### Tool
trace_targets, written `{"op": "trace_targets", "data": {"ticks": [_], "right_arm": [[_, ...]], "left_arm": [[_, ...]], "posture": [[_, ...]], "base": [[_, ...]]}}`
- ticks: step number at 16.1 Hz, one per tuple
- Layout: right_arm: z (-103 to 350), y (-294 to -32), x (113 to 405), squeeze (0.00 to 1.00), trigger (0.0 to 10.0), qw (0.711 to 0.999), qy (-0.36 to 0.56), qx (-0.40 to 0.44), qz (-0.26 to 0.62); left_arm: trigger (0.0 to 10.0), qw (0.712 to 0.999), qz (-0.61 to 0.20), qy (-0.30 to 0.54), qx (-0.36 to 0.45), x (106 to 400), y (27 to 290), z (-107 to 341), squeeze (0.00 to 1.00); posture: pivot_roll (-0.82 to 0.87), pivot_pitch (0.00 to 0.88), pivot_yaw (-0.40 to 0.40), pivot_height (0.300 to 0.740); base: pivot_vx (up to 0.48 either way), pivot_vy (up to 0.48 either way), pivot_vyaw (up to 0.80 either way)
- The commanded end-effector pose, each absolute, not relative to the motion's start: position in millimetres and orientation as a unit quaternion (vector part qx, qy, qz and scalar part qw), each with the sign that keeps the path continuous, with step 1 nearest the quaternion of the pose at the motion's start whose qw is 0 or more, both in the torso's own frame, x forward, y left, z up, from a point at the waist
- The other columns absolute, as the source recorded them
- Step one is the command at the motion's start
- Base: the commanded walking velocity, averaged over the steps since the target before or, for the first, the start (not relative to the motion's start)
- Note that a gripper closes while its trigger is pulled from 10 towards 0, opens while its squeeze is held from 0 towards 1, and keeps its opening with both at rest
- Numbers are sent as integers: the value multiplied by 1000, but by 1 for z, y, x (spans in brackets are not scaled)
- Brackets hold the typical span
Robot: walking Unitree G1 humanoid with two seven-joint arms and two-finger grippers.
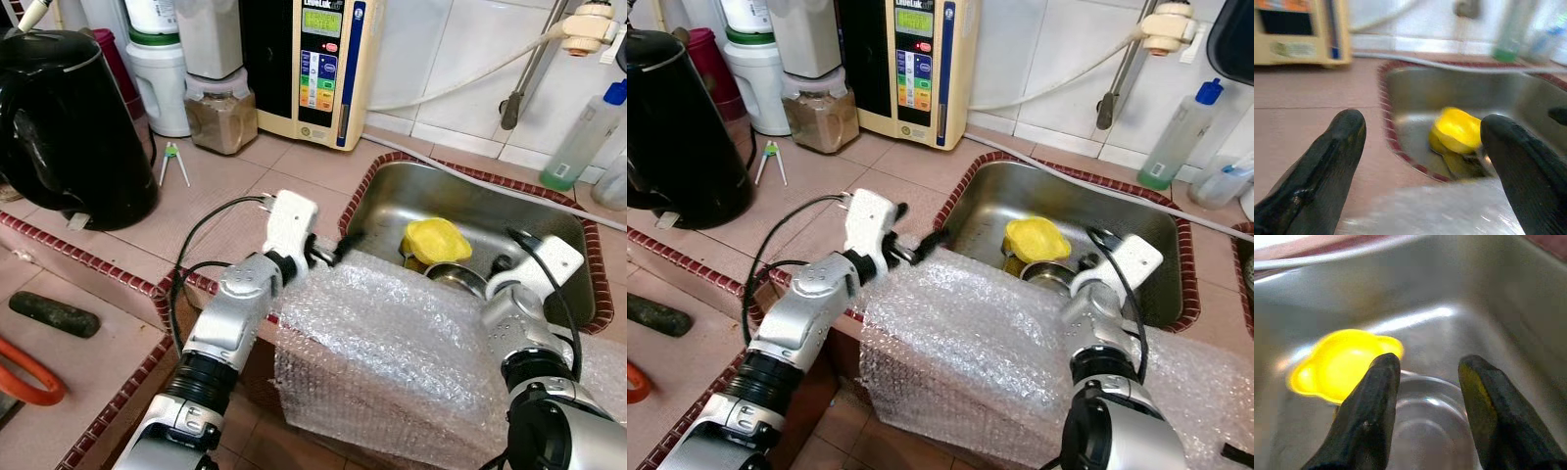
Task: Kitchen organization
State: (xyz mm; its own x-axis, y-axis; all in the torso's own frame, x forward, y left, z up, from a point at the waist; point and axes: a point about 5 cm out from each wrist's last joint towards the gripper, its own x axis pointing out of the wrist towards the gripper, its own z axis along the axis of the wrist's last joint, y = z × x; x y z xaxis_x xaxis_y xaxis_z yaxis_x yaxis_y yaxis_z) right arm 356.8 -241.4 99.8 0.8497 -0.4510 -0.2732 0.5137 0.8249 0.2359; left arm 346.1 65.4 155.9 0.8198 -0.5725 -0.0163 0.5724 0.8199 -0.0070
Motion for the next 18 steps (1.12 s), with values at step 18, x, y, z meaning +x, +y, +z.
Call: {"op": "trace_targets", "data": {"ticks": [18], "right_arm": [[192,-247,316,1000,10000,991,-98,-88,-38]], "left_arm": [[10000,989,-133,-59,-21,319,126,167,1000]], "posture": [[-24,0,12,740]], "base": [[0,0,0]]}}
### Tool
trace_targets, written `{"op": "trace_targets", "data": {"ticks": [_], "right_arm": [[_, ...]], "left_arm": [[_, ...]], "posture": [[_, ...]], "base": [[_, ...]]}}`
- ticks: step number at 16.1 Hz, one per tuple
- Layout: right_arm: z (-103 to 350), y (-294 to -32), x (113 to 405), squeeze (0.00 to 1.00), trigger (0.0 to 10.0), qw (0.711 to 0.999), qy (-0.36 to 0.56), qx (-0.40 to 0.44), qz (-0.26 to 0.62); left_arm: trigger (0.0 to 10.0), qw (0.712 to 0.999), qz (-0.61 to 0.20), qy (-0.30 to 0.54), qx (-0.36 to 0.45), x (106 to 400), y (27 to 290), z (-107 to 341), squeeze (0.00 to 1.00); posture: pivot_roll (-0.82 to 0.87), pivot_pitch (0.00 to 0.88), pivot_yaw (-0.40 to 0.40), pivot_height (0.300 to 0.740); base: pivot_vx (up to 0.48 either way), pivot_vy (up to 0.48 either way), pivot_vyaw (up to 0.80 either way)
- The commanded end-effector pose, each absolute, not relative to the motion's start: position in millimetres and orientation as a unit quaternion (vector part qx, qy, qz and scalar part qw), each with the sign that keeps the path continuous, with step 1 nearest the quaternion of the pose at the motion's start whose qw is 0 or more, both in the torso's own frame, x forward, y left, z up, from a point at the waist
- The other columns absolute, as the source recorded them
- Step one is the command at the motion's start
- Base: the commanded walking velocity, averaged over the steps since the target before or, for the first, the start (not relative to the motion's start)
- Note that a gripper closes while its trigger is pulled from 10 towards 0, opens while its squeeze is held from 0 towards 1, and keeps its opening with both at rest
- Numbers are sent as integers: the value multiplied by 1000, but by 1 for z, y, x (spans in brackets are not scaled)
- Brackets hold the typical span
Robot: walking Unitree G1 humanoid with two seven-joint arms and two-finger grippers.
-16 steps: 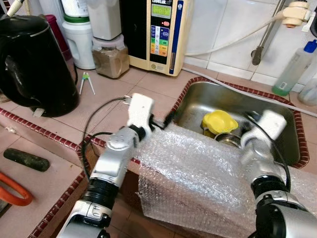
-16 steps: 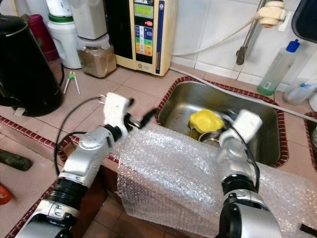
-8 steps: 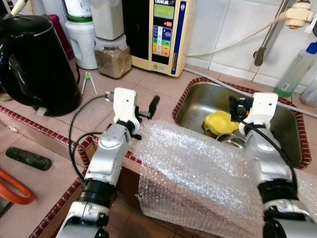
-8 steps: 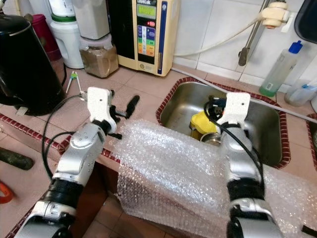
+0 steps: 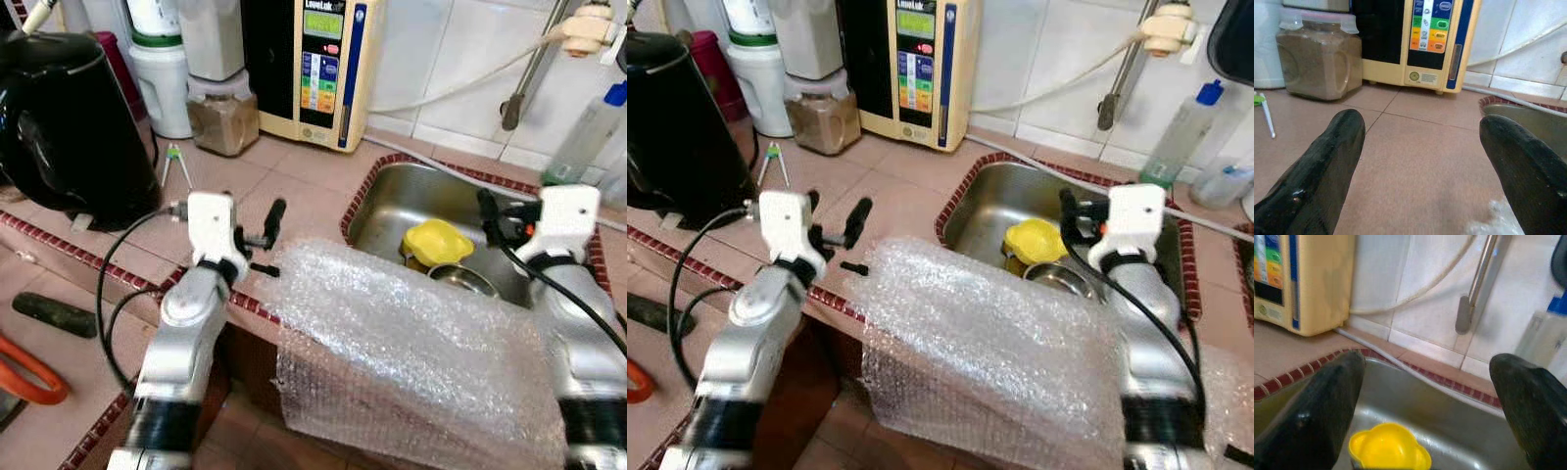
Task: Kitchen organization
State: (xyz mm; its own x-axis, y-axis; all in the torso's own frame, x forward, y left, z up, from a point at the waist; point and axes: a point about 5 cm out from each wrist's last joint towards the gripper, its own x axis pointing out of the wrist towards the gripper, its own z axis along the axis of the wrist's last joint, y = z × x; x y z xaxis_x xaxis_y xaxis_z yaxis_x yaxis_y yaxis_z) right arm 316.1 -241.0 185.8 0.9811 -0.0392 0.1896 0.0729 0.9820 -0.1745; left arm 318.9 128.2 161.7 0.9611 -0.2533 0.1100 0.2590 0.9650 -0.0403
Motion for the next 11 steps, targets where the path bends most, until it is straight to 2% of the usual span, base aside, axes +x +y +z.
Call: {"op": "trace_targets", "data": {"ticks": [1,3,4,5,6,11], "right_arm": [[192,-246,308,1000,10000,990,-100,-92,-38],[192,-244,294,1000,10000,992,-98,-69,-42],[191,-243,286,1000,10000,992,-98,-58,-47],[189,-242,282,1000,10000,992,-95,-60,-49],[188,-240,277,1000,10000,993,-91,-62,-51],[188,-232,259,1000,10000,993,-91,-33,-71]], "left_arm": [[10000,989,-133,-60,-20,314,128,167,1000],[10000,992,-118,-47,-15,307,134,164,1000],[10000,993,-113,-36,-15,304,137,161,682],[10000,993,-111,-33,-12,301,139,160,137],[10000,993,-111,-29,-10,298,140,160,0],[10000,993,-120,8,7,283,148,156,0]], "posture": [[-24,0,9,740],[-17,0,-3,740],[-17,0,-3,740],[-18,0,-2,740],[-17,0,-2,740],[-6,0,-17,740]], "base": [[0,0,0],[0,0,0],[0,0,0],[0,0,0],[0,0,0],[0,0,0]]}}
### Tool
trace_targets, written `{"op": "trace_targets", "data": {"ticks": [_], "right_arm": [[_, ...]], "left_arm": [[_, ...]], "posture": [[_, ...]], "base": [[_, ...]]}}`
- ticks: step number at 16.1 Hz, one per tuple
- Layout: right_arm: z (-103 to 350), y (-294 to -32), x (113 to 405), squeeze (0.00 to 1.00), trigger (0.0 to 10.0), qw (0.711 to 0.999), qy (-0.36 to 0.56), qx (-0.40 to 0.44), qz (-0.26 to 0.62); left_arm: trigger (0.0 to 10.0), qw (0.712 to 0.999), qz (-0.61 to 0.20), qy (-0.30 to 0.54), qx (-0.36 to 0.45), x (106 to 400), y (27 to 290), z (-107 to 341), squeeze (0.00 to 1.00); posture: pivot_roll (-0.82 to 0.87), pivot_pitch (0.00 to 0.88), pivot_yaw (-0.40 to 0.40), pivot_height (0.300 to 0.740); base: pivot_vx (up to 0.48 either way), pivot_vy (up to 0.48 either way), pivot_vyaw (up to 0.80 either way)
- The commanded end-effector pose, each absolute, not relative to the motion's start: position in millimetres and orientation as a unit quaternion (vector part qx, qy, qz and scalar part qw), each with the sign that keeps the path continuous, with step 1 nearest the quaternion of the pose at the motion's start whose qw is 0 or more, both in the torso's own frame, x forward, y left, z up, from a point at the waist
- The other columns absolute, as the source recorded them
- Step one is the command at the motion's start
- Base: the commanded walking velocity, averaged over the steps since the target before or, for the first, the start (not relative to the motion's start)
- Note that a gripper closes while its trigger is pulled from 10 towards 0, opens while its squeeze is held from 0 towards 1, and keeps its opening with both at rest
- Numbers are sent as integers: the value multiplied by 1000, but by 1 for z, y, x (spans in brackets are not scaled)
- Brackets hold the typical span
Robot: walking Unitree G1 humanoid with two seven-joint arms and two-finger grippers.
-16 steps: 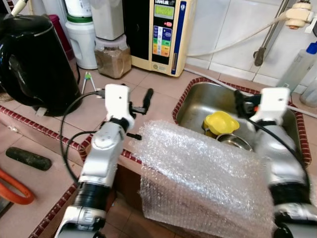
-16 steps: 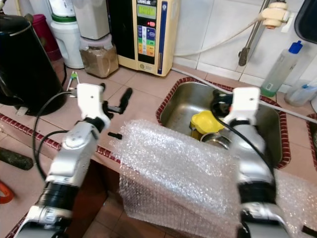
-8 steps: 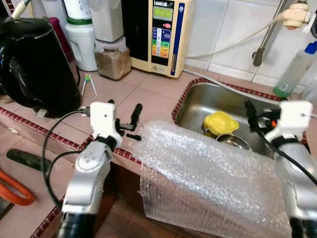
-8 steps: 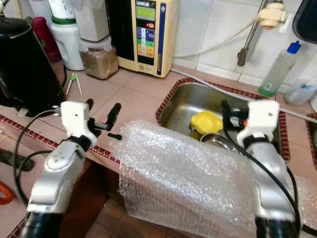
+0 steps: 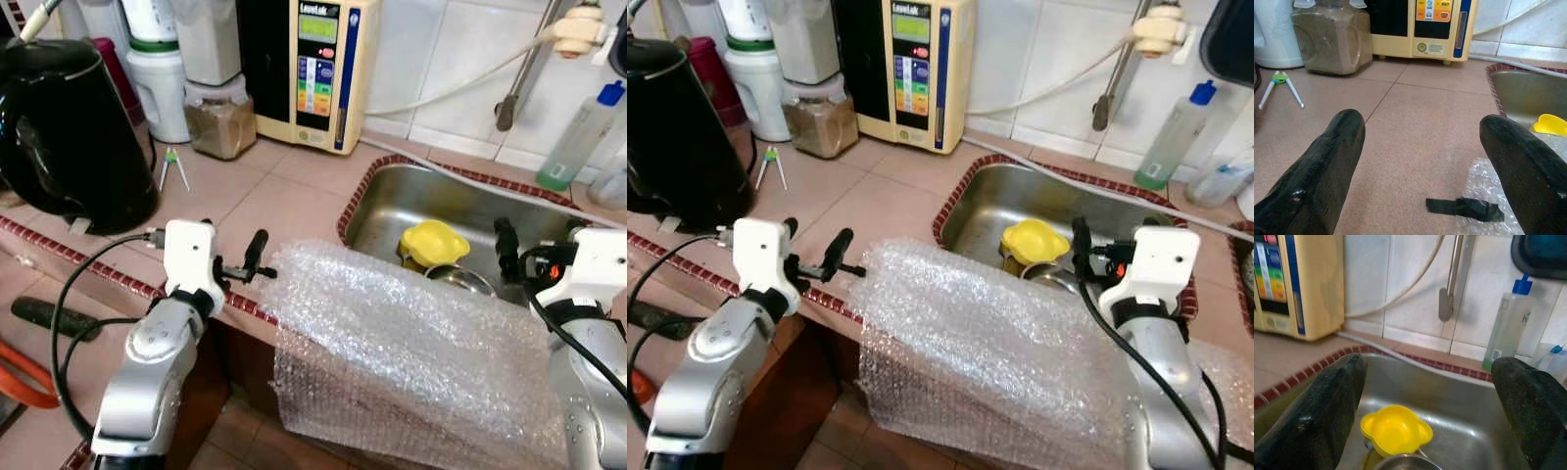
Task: Kitchen organization
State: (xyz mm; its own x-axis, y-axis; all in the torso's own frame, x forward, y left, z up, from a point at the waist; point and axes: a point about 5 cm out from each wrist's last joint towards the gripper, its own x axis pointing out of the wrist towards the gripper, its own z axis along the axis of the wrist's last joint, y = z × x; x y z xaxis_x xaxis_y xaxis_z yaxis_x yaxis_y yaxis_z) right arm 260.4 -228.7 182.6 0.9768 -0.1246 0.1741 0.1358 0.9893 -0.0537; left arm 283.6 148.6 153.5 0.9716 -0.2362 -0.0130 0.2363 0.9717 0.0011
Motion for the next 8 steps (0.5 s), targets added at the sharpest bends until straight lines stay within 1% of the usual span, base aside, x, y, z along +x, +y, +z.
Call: {"op": "trace_targets", "data": {"ticks": [1,3,5,8], "right_arm": [[186,-232,257,1000,10000,993,-89,-26,-79],[181,-227,255,1000,10000,993,-80,-12,-84],[173,-219,254,1000,10000,994,-70,-1,-86],[171,-219,251,1000,10000,992,-67,12,-104]], "left_arm": [[10000,993,-119,5,-3,282,150,155,0],[10000,995,-103,6,-2,279,156,155,0],[10000,994,-109,20,-2,279,155,152,0],[10000,991,-133,25,6,280,151,152,0]], "posture": [[1,0,-24,740],[19,0,-19,740],[12,0,13,740],[-4,0,26,740]], "base": [[0,0,0],[0,0,0],[0,0,0],[0,0,-617]]}}
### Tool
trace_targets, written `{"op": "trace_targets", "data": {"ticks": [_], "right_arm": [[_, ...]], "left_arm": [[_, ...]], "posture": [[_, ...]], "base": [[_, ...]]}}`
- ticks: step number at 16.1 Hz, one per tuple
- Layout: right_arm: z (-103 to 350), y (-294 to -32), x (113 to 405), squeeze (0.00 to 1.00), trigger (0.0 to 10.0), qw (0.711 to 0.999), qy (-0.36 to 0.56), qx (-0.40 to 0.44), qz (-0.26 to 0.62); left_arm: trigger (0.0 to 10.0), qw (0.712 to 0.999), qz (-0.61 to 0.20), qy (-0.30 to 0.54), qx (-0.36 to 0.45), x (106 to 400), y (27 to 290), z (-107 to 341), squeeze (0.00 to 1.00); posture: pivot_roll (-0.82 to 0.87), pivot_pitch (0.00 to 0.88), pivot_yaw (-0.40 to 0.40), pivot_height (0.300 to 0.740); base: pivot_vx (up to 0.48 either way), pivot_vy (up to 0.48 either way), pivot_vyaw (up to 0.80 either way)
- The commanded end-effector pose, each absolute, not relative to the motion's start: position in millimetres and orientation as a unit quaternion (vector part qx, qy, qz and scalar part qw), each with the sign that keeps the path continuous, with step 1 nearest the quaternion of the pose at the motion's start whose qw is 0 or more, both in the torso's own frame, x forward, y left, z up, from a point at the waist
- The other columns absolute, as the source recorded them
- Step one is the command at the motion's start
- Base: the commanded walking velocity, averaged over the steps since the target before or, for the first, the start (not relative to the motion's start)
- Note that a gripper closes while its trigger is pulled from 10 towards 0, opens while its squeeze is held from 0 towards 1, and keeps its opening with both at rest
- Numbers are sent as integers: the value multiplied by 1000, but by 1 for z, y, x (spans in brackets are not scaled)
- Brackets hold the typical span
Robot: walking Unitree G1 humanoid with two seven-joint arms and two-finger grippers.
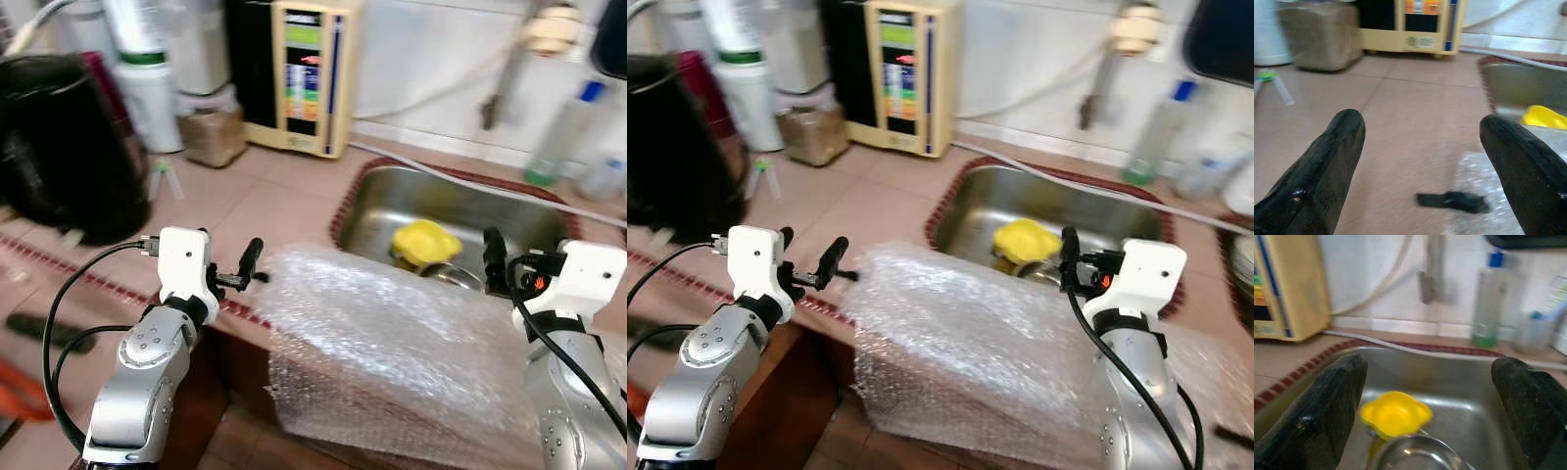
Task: Kitchen organization
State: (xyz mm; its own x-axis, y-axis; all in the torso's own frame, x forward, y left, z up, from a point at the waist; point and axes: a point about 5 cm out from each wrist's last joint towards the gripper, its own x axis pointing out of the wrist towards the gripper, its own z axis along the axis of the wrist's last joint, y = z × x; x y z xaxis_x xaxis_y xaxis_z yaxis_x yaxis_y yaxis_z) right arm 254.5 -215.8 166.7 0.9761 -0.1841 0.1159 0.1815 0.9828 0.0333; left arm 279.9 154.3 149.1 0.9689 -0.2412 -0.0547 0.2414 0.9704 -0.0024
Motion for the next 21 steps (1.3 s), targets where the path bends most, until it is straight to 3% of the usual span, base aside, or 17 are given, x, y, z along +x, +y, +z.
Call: {"op": "trace_targets", "data": {"ticks": [1,2,4,5,7,9,14,15,16,17,21], "right_arm": [[172,-219,251,1000,10000,992,-69,15,-104],[173,-219,253,875,10000,992,-69,13,-103],[176,-218,254,855,10000,992,-71,12,-102],[178,-218,256,722,10000,992,-74,11,-102],[181,-216,258,624,10000,992,-80,10,-101],[193,-209,262,741,10000,991,-106,4,-86],[191,-200,264,616,10000,992,-96,29,-80],[190,-200,264,506,10000,992,-94,31,-81],[190,-201,264,333,10000,992,-92,33,-82],[190,-201,264,0,10000,992,-92,33,-82],[189,-201,264,0,10000,992,-87,34,-83]], "left_arm": [[10000,991,-133,24,9,281,150,153,0],[10000,991,-129,21,6,281,150,154,0],[10000,992,-124,17,3,282,150,155,0],[10000,993,-116,13,-3,282,151,159,0],[10000,993,-119,4,-1,282,150,166,0],[10000,993,-121,-10,3,284,146,175,0],[10000,993,-114,-7,7,283,142,177,0],[10000,993,-114,-9,7,284,141,179,0],[10000,993,-115,-9,5,285,141,180,0],[10000,993,-115,-10,4,285,139,183,0],[10000,992,-124,-12,3,286,134,187,0]], "posture": [[-7,0,24,740],[-10,2,15,740],[-11,7,5,740],[-5,11,-7,740],[-1,13,-12,740],[8,28,-19,740],[5,34,-24,740],[4,34,-24,740],[3,35,-26,740],[-1,36,-25,740],[-4,28,-22,740]], "base": [[0,0,-688],[0,0,0],[0,0,0],[0,0,0],[0,0,0],[0,0,0],[0,0,0],[0,0,0],[0,0,0],[0,0,0],[-201,0,0]]}}
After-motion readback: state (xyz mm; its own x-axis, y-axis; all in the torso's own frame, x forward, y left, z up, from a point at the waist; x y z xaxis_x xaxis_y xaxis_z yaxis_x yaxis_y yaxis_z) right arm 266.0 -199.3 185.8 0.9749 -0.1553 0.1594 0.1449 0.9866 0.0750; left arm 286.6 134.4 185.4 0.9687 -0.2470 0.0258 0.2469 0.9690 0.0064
